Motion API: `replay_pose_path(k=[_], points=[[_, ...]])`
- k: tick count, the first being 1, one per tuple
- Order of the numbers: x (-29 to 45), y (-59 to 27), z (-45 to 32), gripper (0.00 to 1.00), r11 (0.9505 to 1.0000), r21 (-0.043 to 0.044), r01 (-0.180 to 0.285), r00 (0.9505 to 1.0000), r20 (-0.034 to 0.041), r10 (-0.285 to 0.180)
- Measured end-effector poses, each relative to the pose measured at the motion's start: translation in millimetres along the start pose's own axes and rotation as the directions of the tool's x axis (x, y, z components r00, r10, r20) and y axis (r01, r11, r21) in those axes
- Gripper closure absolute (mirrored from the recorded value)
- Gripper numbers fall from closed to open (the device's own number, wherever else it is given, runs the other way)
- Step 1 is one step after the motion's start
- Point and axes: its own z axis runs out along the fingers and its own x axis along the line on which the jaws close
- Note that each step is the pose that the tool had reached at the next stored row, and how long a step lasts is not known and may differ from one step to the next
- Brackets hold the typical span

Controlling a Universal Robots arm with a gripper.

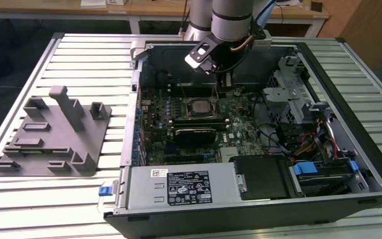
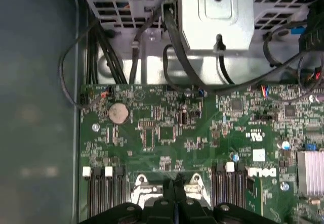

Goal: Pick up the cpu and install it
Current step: 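Close the cpu cover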

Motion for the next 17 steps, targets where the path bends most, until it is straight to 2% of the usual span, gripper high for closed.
replay_pose_path(k=[2,8,9,10,11,17], points=[[0.0,-2.4,-0.1,0.89,1.0000,0.0000,0.000,1.0000,-0.0002,0.000],[0.0,-2.4,-0.1,0.89,1.0000,0.0012,0.000,1.0000,-0.0001,0.000],[0.0,-2.3,0.1,0.89,0.9999,0.0117,0.000,1.0000,-0.0002,0.000],[0.0,-2.2,0.2,0.89,0.9996,0.0271,0.001,1.0000,0.0008,-0.001],[0.0,-2.2,0.2,0.89,0.9993,0.0366,0.001,1.0000,0.0014,-0.001],[0.0,-2.3,0.2,0.89,0.9992,0.0394,0.001,1.0000,0.0014,-0.001]])
